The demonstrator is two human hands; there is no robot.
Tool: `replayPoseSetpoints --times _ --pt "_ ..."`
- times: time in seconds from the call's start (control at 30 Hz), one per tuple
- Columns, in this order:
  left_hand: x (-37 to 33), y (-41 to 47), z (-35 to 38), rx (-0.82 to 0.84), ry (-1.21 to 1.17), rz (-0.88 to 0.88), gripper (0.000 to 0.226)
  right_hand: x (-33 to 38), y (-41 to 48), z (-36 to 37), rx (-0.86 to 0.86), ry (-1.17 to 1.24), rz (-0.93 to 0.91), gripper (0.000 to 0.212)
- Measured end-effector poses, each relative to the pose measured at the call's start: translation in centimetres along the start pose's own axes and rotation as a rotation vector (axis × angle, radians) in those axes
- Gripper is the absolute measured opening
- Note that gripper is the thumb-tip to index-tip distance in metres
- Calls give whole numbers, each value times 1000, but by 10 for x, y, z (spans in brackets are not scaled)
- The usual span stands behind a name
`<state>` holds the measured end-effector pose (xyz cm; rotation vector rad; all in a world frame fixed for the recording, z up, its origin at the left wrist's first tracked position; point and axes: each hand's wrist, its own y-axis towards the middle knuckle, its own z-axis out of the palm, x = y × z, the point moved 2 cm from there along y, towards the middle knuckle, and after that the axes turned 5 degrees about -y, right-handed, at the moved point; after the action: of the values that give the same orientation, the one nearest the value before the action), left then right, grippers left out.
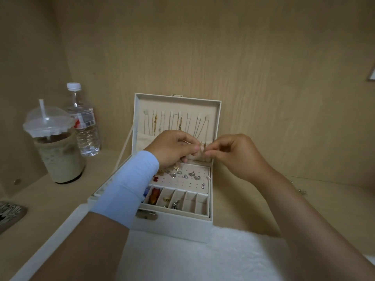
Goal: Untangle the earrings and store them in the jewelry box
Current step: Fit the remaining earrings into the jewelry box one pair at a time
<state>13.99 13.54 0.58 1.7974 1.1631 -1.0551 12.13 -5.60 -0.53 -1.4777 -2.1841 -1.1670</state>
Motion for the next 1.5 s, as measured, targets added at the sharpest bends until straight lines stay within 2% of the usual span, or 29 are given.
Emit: replayPoseSetpoints --times 0.1,0.23,0.47,0.63,0.7,0.77,0.83,1.0,1.1,1.27,1.5 --pt "8 2 5 -25 0 -11 8 -9 -3 5 125 -198 96 4" --pt "10 3 7 -43 -45 6 10 -9 -5 8 111 -409 141 7" --pt "11 8 4 -67 -35 40 10 -1 -4 12 138 -562 35 1" --pt "12 8 4 -53 -44 33 7 4 -4 16 189 -644 -50 7" --pt "11 7 5 -42 -50 26 6 5 -3 16 245 -642 -30 9" --pt "11 6 5 -35 -73 13 7 3 -2 14 281 -589 33 9" --pt "10 6 5 -34 -90 3 8 -2 -1 11 271 -428 120 11" --pt "11 10 7 -4 -161 3 8 -1 3 3 16 7 151 13" --pt "10 10 10 -1 -231 -6 10 9 2 1 -28 206 113 21" --pt "11 11 13 8 -330 -28 16 11 4 4 -142 252 79 14" --pt "15 14 14 7 -377 -112 18 9 2 6 -178 248 69 17"
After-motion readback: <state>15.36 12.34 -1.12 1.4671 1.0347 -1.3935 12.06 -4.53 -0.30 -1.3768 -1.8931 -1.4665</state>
